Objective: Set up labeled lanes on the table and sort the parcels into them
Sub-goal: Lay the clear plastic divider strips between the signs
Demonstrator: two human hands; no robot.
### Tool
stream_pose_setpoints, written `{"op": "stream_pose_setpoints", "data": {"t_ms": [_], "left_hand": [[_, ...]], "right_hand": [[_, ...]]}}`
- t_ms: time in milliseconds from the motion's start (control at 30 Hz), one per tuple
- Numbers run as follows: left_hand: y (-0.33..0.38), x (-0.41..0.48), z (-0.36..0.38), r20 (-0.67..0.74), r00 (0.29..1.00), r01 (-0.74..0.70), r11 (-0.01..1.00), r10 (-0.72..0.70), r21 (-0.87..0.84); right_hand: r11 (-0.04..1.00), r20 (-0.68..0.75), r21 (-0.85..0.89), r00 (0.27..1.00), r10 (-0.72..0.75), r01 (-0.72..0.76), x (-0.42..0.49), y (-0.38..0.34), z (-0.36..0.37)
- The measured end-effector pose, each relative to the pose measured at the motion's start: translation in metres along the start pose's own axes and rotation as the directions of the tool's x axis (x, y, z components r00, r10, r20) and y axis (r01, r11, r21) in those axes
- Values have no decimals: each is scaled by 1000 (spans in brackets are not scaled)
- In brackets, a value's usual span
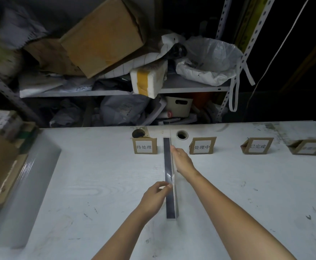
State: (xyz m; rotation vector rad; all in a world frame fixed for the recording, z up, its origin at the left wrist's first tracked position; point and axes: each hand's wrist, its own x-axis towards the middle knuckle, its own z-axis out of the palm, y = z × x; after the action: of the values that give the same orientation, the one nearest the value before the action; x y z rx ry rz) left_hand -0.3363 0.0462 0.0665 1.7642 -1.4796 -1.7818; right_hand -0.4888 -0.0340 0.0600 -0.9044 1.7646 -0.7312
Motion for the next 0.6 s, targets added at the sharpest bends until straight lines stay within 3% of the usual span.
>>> {"op": "stream_pose_setpoints", "data": {"t_ms": [200,300,467,600], "left_hand": [[2,-25,-68,-135,990,-16,982,42,187],[-3,-46,-127,-296,954,10,976,57,218],[-35,-91,-244,-617,780,48,973,104,225],[-70,-126,-322,-749,656,89,976,92,198]], "right_hand": [[914,-145,-368,961,-238,171,-3,-45,-7],[839,-163,-477,912,-376,260,-14,-86,11],[795,-15,-442,882,-470,416,-31,-147,92],[804,137,-386,890,-434,452,-58,-173,185]]}}
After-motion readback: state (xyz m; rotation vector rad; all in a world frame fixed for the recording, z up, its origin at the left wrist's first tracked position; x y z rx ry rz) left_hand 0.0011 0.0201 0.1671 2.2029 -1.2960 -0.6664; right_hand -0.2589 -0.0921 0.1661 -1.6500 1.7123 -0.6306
